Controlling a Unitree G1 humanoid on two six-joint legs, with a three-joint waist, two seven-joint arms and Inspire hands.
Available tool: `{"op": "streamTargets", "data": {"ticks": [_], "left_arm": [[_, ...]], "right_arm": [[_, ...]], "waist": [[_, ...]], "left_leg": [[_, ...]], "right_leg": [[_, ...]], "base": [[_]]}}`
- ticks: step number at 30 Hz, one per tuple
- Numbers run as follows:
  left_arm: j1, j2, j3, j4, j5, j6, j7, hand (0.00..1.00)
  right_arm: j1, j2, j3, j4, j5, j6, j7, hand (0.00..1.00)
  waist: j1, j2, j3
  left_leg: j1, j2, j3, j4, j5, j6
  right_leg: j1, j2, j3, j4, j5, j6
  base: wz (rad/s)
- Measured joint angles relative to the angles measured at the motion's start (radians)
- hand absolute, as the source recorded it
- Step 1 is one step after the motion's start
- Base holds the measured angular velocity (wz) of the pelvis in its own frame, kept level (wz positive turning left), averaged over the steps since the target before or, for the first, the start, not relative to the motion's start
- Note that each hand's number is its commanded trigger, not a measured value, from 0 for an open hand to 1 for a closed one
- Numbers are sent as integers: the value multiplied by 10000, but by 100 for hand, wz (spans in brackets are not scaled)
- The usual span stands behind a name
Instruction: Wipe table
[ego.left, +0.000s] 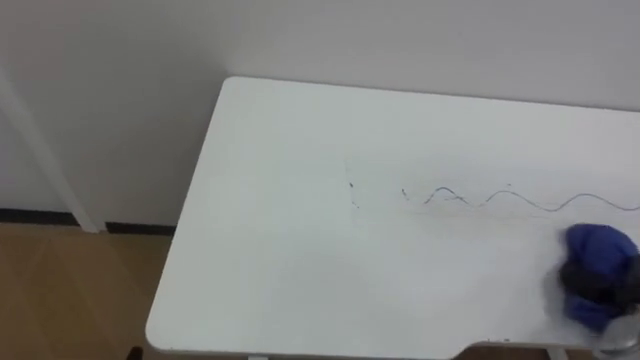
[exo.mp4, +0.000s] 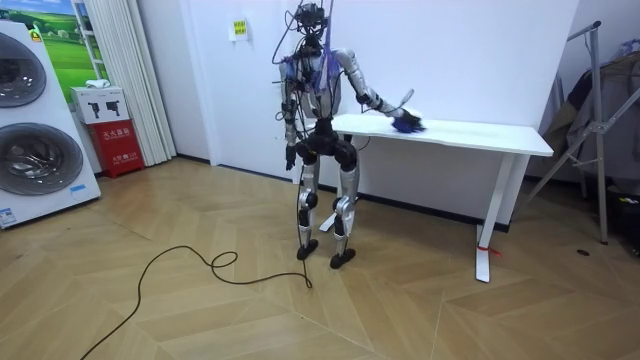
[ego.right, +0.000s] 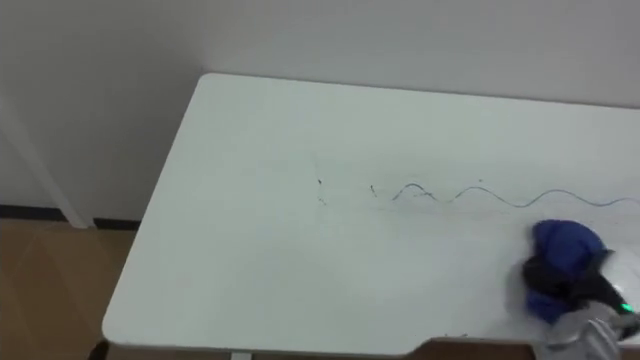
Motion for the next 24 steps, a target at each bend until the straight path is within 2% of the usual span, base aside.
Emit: {"op": "streamTargets", "data": {"ticks": [1, 2, 3, 4, 6, 7, 8, 9, 10, 12, 14, 15, 16, 18, 21, 24], "left_arm": [[-10, -18, -56, -5, -48, -2, 1, 0], [-109, -31, -238, -55, -310, 4, 17, 0], [-198, -65, -289, -119, -539, 9, 21, 0], [-203, -76, -305, -152, -606, 11, 26, 0], [10, -73, -401, -160, -721, 172, 78, 0], [223, -40, -357, -138, -718, 200, 93, 0], [323, -4, -353, -103, -716, 216, 103, 0], [451, 72, -313, -84, -735, 303, 156, 0], [479, 92, -264, -78, -738, 323, 203, 0], [515, 163, -89, -4, -682, 301, 282, 0], [540, 256, 210, -4, -498, 290, 295, 0], [621, 358, 379, -5, -271, 226, 306, 0], [715, 478, 571, -4, -65, 184, 306, 0], [775, 682, 730, -6, 41, 188, 306, 0], [806, 805, 964, -17, -43, 191, 309, 0], [782, 809, 874, -31, -187, 189, 301, 0]], "right_arm": [[-288, 99, 436, -160, 12, -36, 272, 100], [-916, 337, 960, -147, 173, -171, 615, 100], [-1455, 529, 1218, 196, 533, -378, 781, 100], [-1672, 630, 1218, 398, 740, -438, 815, 100], [-2117, 836, 1188, 1392, 1423, -621, 823, 100], [-2090, 826, 809, 1646, 1718, -859, 610, 100], [-2098, 797, 591, 1739, 1894, -960, 556, 100], [-2031, 720, 179, 2110, 2275, -1322, 356, 100], [-2026, 689, -55, 2276, 2374, -1480, 191, 100], [-1931, 455, -879, 2873, 2654, -1982, -376, 100], [-1370, 125, -1397, 2989, 2781, -2238, -752, 100], [-921, -172, -1682, 3178, 2939, -2470, -964, 100], [-414, -412, -2146, 3248, 3102, -2542, -1089, 100], [243, -779, -2857, 3494, 3230, -2646, -1319, 100], [641, -1269, -3705, 3959, 3503, -2652, -1420, 100], [992, -1370, -3762, 3980, 3631, -2645, -1622, 100]], "waist": [[65, -13, -2], [226, -14, 65], [433, -36, 80], [542, -55, 92], [810, -42, 103], [791, -42, 102], [769, -34, 102], [638, -33, 112], [530, -41, 106], [193, -42, 99], [120, -47, 59], [25, -47, 20], [-156, -53, -22], [-262, -47, -52], [-408, 18, -101], [-449, 60, -121]], "left_leg": [[-39, 2, -44, 12, 8, -12], [-85, 5, -122, 9, 26, -33], [-216, -14, -265, 27, 48, -39], [-264, -23, -331, 29, 87, -27], [-467, -116, -814, 102, 169, 9], [-619, -130, -1053, 139, 185, 31], [-683, -142, -1091, 165, 186, 35], [-870, -183, -1232, 260, 181, 45], [-968, -236, -1329, 304, 179, 49], [-1170, -266, -1393, 352, 199, 86], [-1158, -279, -1420, 305, 200, 101], [-1127, -323, -1480, 303, 181, 131], [-1050, -349, -1534, 310, 164, 154], [-905, -296, -1464, 255, 151, 175], [-903, -275, -1251, 276, 137, 200], [-672, -263, -1042, 180, 131, 208]], "right_leg": [[-21, 1, -36, 0, 2, -7], [-36, -2, -113, -10, -1, -17], [-74, -27, -289, -34, -5, -24], [-80, -40, -352, -49, -8, -25], [-93, -160, -880, -111, -27, 7], [-81, -209, -1103, -231, -28, 11], [-81, -229, -1167, -237, -28, 12], [-97, -266, -1405, -256, -24, 17], [-97, -290, -1536, -280, -24, 18], [-69, -375, -1810, -393, -46, 90], [20, -391, -1880, -393, -38, 106], [140, -387, -1910, -394, -34, 114], [243, -388, -1888, -391, -37, 119], [291, -391, -1821, -374, -37, 120], [279, -420, -1768, -382, -22, 143], [420, -424, -1591, -387, -67, 219]], "base": [[14], [32], [41], [57], [76], [64], [53], [40], [60], [56], [28], [30], [34], [11], [-18], [-20]]}}
